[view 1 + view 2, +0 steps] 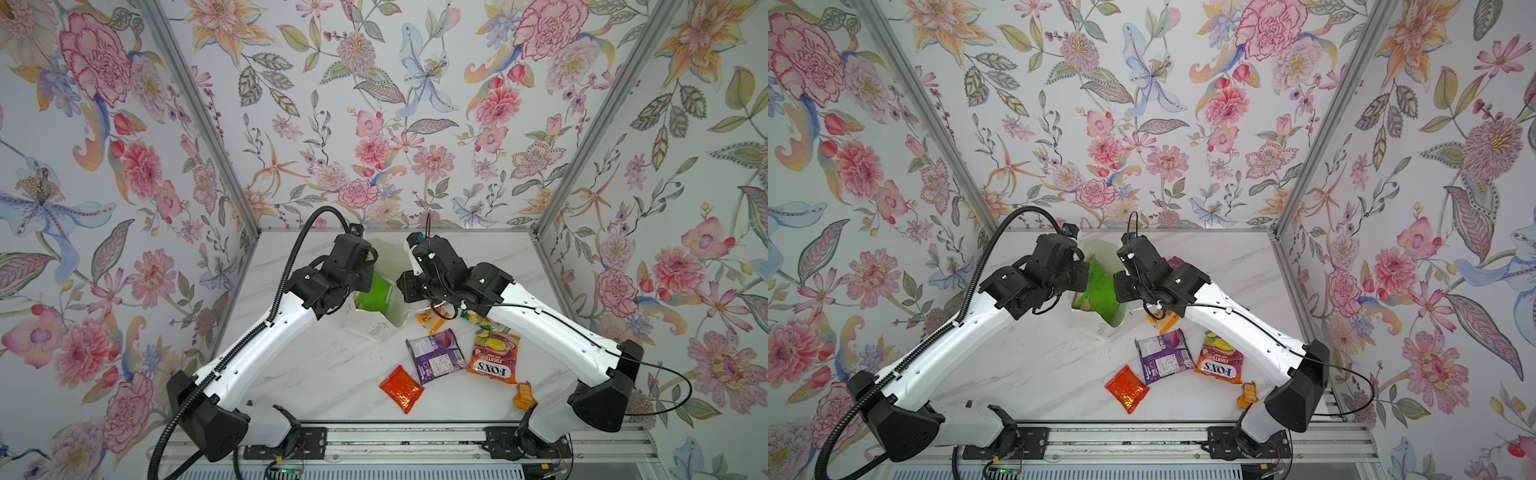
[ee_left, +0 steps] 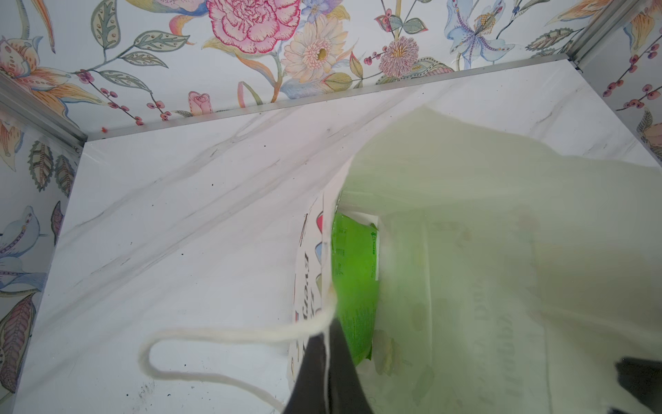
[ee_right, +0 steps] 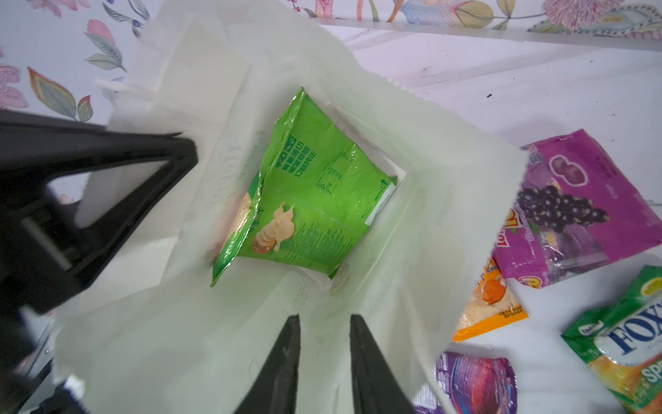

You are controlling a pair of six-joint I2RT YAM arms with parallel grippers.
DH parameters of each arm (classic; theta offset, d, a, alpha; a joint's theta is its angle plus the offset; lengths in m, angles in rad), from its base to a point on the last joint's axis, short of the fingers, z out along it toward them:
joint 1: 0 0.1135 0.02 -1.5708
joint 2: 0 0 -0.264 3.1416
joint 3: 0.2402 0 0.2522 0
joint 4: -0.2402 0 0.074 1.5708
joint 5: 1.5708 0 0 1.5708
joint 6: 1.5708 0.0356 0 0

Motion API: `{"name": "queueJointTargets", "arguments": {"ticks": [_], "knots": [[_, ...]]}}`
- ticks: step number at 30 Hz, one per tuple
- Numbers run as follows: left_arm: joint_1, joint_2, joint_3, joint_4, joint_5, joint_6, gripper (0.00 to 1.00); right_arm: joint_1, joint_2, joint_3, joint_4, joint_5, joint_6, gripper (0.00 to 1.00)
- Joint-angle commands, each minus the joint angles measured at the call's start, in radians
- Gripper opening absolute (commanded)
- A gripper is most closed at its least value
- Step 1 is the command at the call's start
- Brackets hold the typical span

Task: Place the snacks into the paper bag
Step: 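Withdraw the right gripper toward the remaining snacks while the left holds the bag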

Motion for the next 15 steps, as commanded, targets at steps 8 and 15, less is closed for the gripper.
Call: {"name": "queueJointTargets", "arguments": {"ticks": [8,15], "knots": [[0.066,-0.093,-0.044,0.031,-0.033,-0.013,0.00,0.020,-0.339,-0.224,0.337,0.017,-0.037,0.47],[0.143,-0.162,-0.088,0.060,-0.022,-0.006,0.00,-0.012,-0.536,-0.424,0.441,0.149,-0.071,0.64]]}}
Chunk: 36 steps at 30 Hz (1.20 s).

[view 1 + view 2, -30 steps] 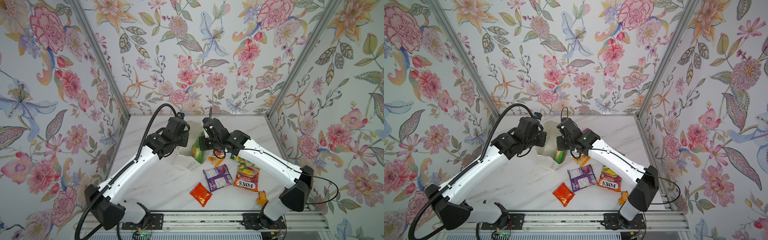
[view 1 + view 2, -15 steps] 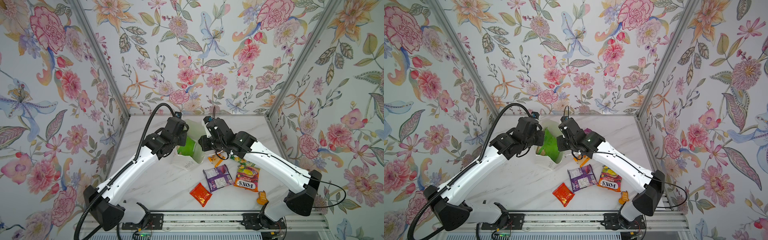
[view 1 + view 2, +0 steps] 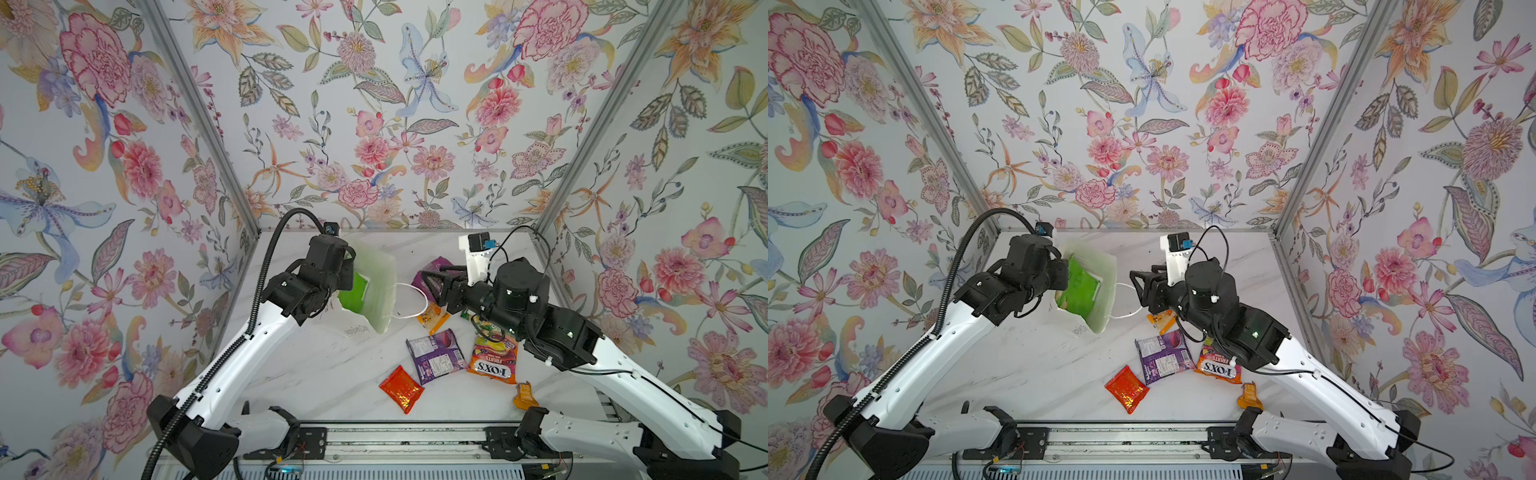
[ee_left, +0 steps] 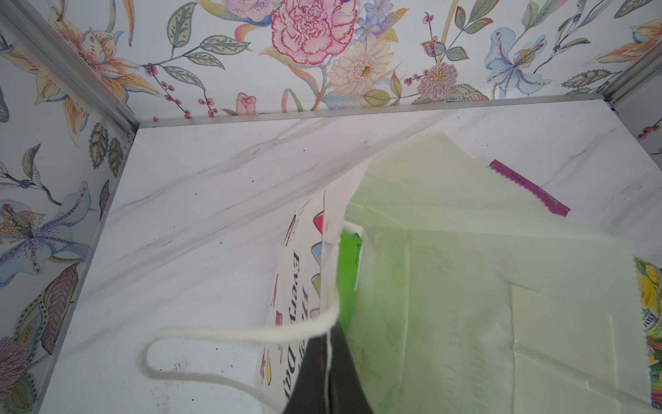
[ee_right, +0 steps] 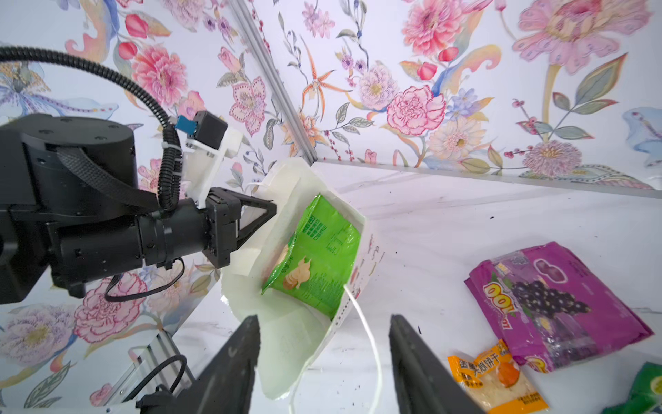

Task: Place the snacks into the paper bag
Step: 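Withdraw the right gripper toward the remaining snacks while the left holds the bag, then grasp the purple grape candy bag with the right gripper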

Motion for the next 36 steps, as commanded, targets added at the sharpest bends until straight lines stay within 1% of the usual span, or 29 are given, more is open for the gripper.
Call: {"name": "queueJointTargets", "arguments": {"ticks": [1,5,12,18,23,27,28,29,31,36], "knots": [[0.045,-0.065,-0.029,0.067,-0.009,-0.001,0.00,-0.029,-0.058,-0.081,0.075,0.093,-0.024,0.65],[0.080,-0.118,-0.085,0.123,0.003,0.006,0.00,-0.069,-0.117,-0.187,0.075,0.131,0.005,0.71],[0.113,-0.168,-0.169,0.214,0.043,0.014,0.00,-0.168,-0.160,-0.380,0.074,0.130,0.072,0.75],[0.115,-0.192,-0.233,0.296,0.049,0.046,0.00,-0.312,-0.130,-0.520,0.076,0.039,0.192,0.76],[0.117,-0.205,-0.251,0.309,0.051,0.056,0.00,-0.401,-0.035,-0.563,0.094,-0.030,0.255,0.78],[0.117,-0.207,-0.232,0.258,0.053,0.063,0.00,-0.460,0.076,-0.572,0.183,-0.109,0.277,0.79],[0.117,-0.207,-0.229,0.243,0.044,0.070,0.00,-0.476,0.106,-0.566,0.205,-0.130,0.270,0.82],[0.117,-0.208,-0.227,0.223,0.031,0.077,0.00,-0.494,0.140,-0.548,0.219,-0.147,0.258,0.85],[0.116,-0.211,-0.240,0.212,0.014,0.092,0.00,-0.530,0.209,-0.505,0.229,-0.151,0.231,0.89],[0.117,-0.218,-0.280,0.231,0.043,0.101,0.00,-0.606,0.430,-0.348,0.240,-0.220,0.197,0.96]]}}
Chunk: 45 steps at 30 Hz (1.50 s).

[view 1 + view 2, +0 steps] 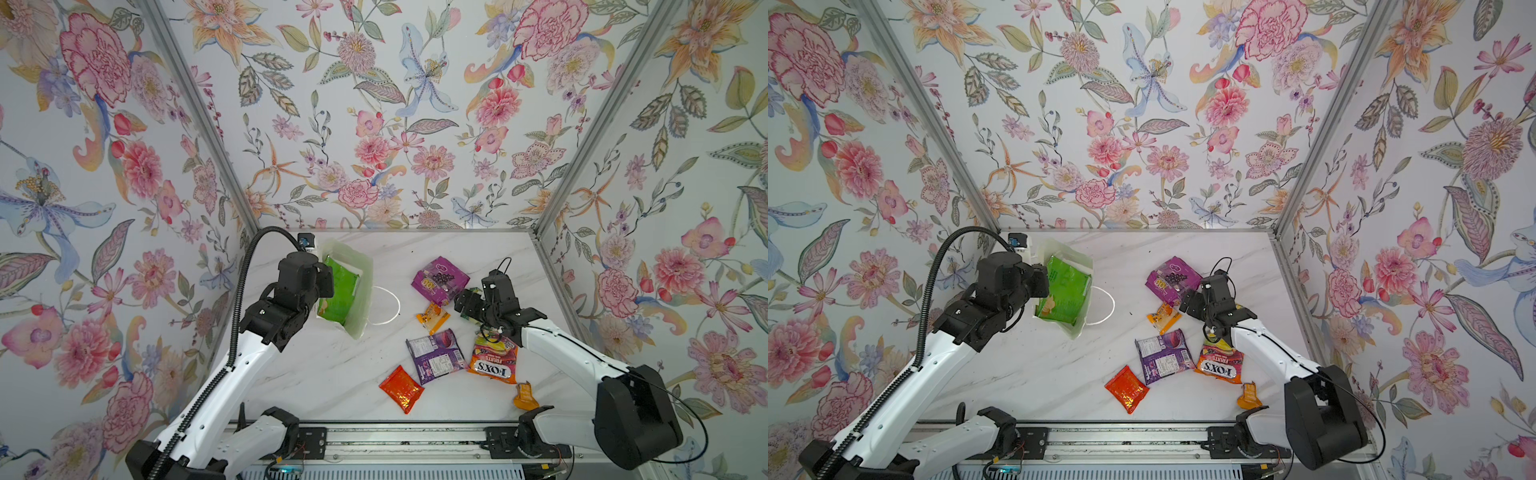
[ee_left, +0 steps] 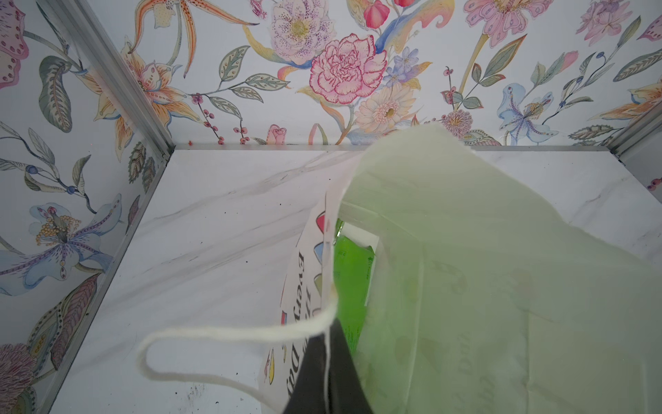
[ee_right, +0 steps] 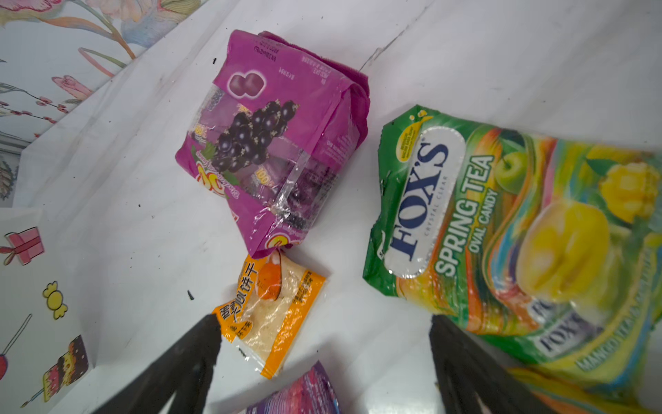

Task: Place the snacks into the paper bag
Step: 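Grasp the purple grape candy bag with the right gripper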

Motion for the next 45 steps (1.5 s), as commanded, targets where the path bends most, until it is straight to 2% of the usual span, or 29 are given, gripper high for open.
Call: {"name": "queueJointTargets", "arguments": {"ticks": [1,3,4,13,18,24,35,37,40,45], "knots": [[0.008,-0.019,-0.019,0.005,0.012,0.030,0.00,-0.048,0.134,0.136,0.036,-0.108,-0.040,0.97],[0.009,-0.021,-0.019,-0.001,0.011,0.039,0.00,-0.073,0.225,0.219,0.002,-0.185,-0.072,0.97],[0.009,-0.021,-0.020,-0.004,0.012,0.045,0.00,-0.078,0.270,0.262,-0.026,-0.184,-0.085,0.97],[0.009,-0.079,-0.094,0.041,-0.001,0.088,0.00,-0.071,0.630,0.675,-0.321,0.005,-0.201,0.99],[0.009,-0.098,-0.118,0.056,-0.006,0.096,0.00,-0.035,0.797,0.894,-0.418,-0.090,-0.309,0.98],[0.008,-0.102,-0.134,0.061,-0.030,0.096,0.00,0.072,0.927,1.094,-0.515,-0.098,-0.431,0.97],[0.009,-0.117,-0.145,0.062,-0.069,0.095,0.00,0.275,0.932,1.131,-0.563,-0.072,-0.605,0.94],[0.009,-0.122,-0.152,0.068,-0.074,0.096,0.00,0.298,0.895,1.105,-0.586,-0.043,-0.576,0.95],[0.009,-0.114,-0.149,0.061,-0.088,0.096,0.00,0.362,0.794,1.019,-0.583,-0.059,-0.531,0.96],[0.017,-0.116,-0.149,0.060,-0.091,0.096,0.00,0.436,0.637,0.886,-0.568,0.012,-0.426,0.98]]}}
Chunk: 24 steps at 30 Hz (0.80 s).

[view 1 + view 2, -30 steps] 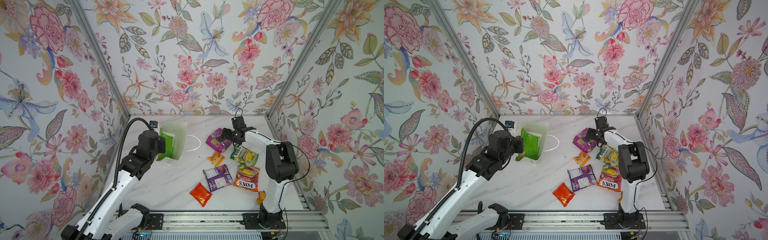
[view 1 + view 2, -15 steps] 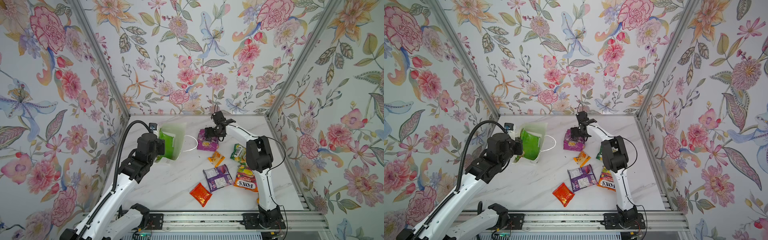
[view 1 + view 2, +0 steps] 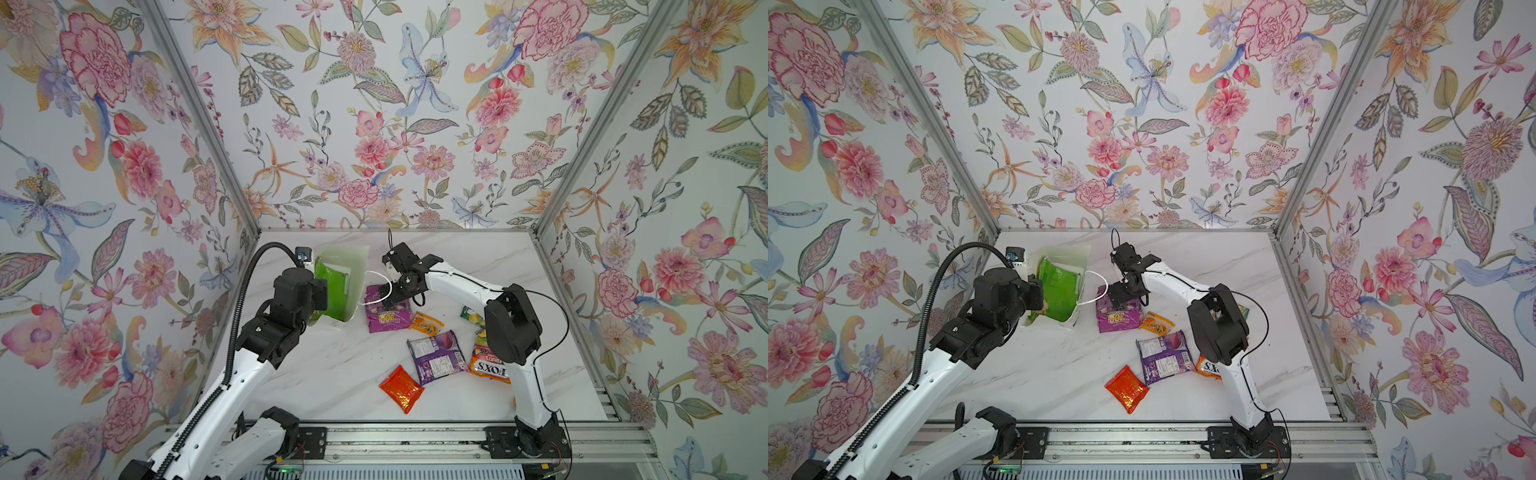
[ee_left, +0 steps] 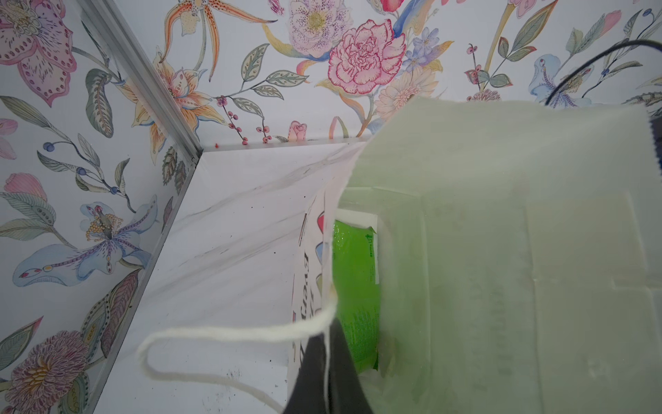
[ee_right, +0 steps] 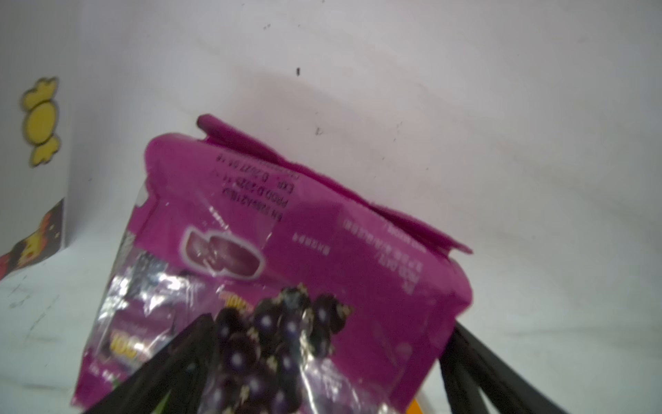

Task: Place the snacks into the paper bag

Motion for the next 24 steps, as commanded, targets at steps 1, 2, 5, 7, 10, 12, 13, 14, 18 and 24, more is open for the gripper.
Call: {"name": "queueJointTargets", "arguments": {"ticks": [1,2,5,7,10,12,13,14,18,24], "knots": [[0.012,-0.013,-0.010,0.012,-0.029,0.012,0.00,0.044,-0.131,-0.094,-0.027,0.061,0.106,0.99],[0.011,-0.014,-0.012,0.015,-0.029,0.011,0.00,0.052,-0.154,-0.130,-0.009,0.058,0.134,0.99],[0.014,-0.020,-0.012,0.015,-0.033,0.011,0.00,0.091,-0.221,-0.223,0.045,0.062,0.200,0.99],[0.013,-0.020,-0.013,0.013,-0.037,0.010,0.00,0.128,-0.250,-0.257,0.076,0.102,0.253,1.00],[0.021,-0.021,-0.010,0.013,-0.039,0.008,0.00,0.168,-0.291,-0.345,0.177,0.117,0.381,1.00],[0.023,-0.023,-0.011,0.014,-0.041,0.007,0.00,0.185,-0.314,-0.408,0.262,0.128,0.476,0.99],[0.022,-0.025,-0.012,0.014,-0.043,0.006,0.00,0.208,-0.316,-0.423,0.282,0.202,0.525,0.98],[0.023,-0.026,-0.012,0.014,-0.044,0.007,0.00,0.229,-0.309,-0.421,0.288,0.257,0.537,0.98],[0.028,-0.044,-0.014,0.026,-0.036,0.011,0.00,0.274,-0.234,-0.358,0.288,0.304,0.532,0.98],[0.040,-0.042,-0.014,0.023,-0.040,0.007,0.00,0.291,-0.128,-0.289,0.300,0.285,0.516,0.98]]}}
